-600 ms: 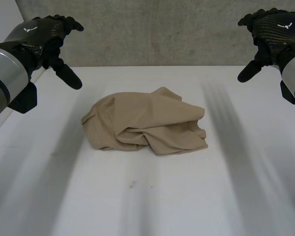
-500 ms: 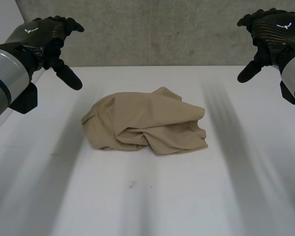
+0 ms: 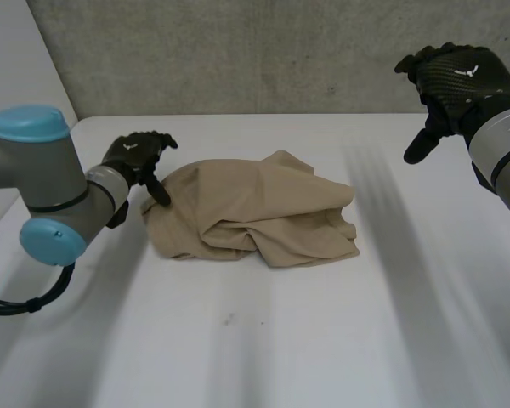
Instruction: Fold the shorts.
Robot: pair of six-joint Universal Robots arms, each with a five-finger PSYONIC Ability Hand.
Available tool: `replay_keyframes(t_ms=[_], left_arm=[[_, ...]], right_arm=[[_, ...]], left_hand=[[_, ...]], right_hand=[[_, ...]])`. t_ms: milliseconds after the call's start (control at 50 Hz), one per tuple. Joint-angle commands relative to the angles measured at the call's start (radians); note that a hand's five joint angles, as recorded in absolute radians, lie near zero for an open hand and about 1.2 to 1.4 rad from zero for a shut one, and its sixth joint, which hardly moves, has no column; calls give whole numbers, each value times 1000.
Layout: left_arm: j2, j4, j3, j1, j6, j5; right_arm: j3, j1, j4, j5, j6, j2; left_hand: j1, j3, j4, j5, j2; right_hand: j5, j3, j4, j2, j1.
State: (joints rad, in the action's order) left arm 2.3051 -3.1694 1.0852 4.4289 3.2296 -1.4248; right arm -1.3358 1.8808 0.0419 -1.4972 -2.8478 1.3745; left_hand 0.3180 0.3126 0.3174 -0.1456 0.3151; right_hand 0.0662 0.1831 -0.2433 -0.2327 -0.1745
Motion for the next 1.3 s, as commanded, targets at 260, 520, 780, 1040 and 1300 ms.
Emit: replay_keyframes(t_ms=[260, 520, 780, 1040, 1300], left_arm=[[125, 68, -154, 26, -2, -35], [-271, -375, -25, 127, 45, -319], [-311, -572, 8, -86, 33, -171], [-38, -540, 127, -368, -163, 188], [27, -328, 156, -534, -16, 199]], right_arm=[[-6, 1, -2, -3, 62, -48], [-6, 1, -2, -3, 65, -46], [-6, 1, -2, -5, 67, -40], [0, -12, -2, -3, 65, -8], [3, -11, -2, -2, 80, -5]], left_hand=[[1078, 1084, 1079, -1076, 1081], [1078, 1084, 1079, -1076, 1081], [1078, 1084, 1079, -1076, 1081], [1078, 1084, 1079, -1076, 1081], [690, 695, 690, -688, 693]], right_hand=[[-66, -9, 69, 58, 0], [-66, -9, 69, 58, 0], [-66, -9, 69, 58, 0], [-66, -9, 69, 58, 0], [-66, -9, 69, 58, 0]])
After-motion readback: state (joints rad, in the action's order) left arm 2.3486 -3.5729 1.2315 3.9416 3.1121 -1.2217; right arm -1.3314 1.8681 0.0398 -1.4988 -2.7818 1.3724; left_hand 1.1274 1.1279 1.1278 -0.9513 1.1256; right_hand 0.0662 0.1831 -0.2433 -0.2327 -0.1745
